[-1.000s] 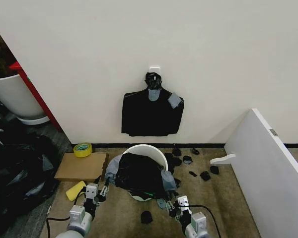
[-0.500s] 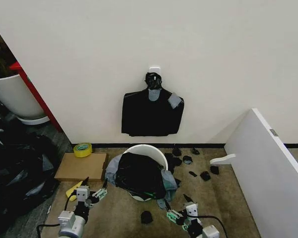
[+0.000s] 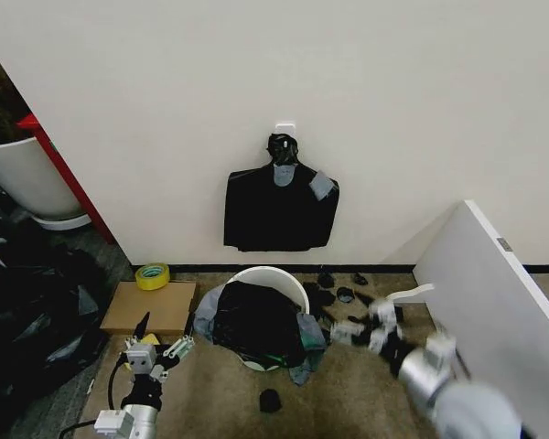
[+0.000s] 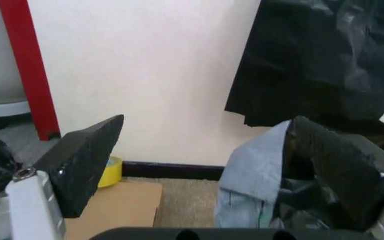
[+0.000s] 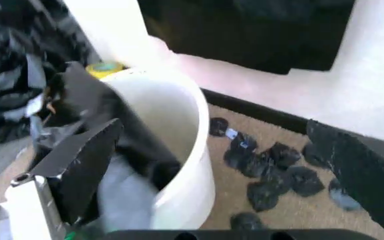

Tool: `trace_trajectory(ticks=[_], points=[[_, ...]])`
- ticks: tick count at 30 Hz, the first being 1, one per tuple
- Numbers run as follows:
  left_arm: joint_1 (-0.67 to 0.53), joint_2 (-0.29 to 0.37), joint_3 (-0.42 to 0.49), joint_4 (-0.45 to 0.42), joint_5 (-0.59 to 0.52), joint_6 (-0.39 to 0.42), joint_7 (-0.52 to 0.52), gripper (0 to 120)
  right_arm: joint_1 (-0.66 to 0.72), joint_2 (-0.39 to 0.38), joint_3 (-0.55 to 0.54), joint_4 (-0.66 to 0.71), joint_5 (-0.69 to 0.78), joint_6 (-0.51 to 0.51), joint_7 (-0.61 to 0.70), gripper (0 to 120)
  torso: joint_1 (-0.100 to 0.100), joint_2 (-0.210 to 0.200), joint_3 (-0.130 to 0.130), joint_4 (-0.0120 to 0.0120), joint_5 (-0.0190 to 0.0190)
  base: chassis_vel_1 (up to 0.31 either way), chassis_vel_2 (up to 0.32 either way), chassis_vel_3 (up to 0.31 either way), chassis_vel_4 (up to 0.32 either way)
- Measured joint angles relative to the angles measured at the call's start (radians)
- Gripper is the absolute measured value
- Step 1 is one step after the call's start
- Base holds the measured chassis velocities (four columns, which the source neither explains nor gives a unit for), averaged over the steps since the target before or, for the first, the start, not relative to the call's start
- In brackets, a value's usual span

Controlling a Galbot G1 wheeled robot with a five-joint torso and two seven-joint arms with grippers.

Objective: Place the garbage bag over the trash bin.

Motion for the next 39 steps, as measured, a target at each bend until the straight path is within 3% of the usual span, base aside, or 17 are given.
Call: trace_trajectory(ticks=[1,6,8,10,14,20,27,39], points=[[0.000,0.000,0.000,0.000,0.000,0.000,0.000,100,0.000,0.000,0.000,0.000,0.000,0.000,0.000,100,0.000,0.000,0.000,0.0000,0.0000,0.000,0.000,0.000,0.000],[0.052,-0.037,-0.023,-0.018,0.032,-0.024,0.000,100,0.393,-0.014,-0.270,-0.235,0.054,-0.051,-0.093,100,0.000,0.000,0.000,-0.0002,-0.0002,0.000,0.000,0.000,0.000],[0.059,-0.040,-0.026,-0.023,0.035,-0.025,0.001,100,0.447,-0.005,-0.312,-0.271,0.053,-0.051,-0.106,100,0.000,0.000,0.000,0.0000,0.0000,0.000,0.000,0.000,0.000],[0.084,-0.050,-0.033,-0.040,0.049,-0.029,0.005,100,0.603,0.039,-0.442,-0.392,0.028,-0.043,-0.162,100,0.000,0.000,0.000,0.0002,-0.0005,0.000,0.000,0.000,0.000],[0.121,-0.055,-0.040,-0.062,0.061,-0.030,0.009,100,0.727,0.129,-0.573,-0.554,-0.051,-0.012,-0.298,100,0.000,0.000,0.000,0.0001,0.0000,0.000,0.000,0.000,0.000],[0.147,-0.056,-0.050,-0.082,0.064,-0.030,0.012,100,0.781,0.204,-0.642,-0.690,-0.161,0.037,-0.404,100,0.000,0.000,0.000,-0.0004,-0.0006,0.000,0.000,0.000,0.000],[0.155,-0.055,-0.041,-0.086,0.050,-0.025,0.014,100,0.806,0.262,-0.658,-0.781,-0.198,0.050,-0.421,100,0.000,0.000,0.000,-0.0004,-0.0005,0.000,0.000,0.000,0.000],[0.169,-0.049,-0.036,-0.115,-0.044,0.003,0.022,100,0.816,0.316,-0.666,-0.849,-0.234,0.065,-0.444,60,0.000,0.000,0.000,-0.0003,-0.0004,0.000,0.000,0.000,0.000]])
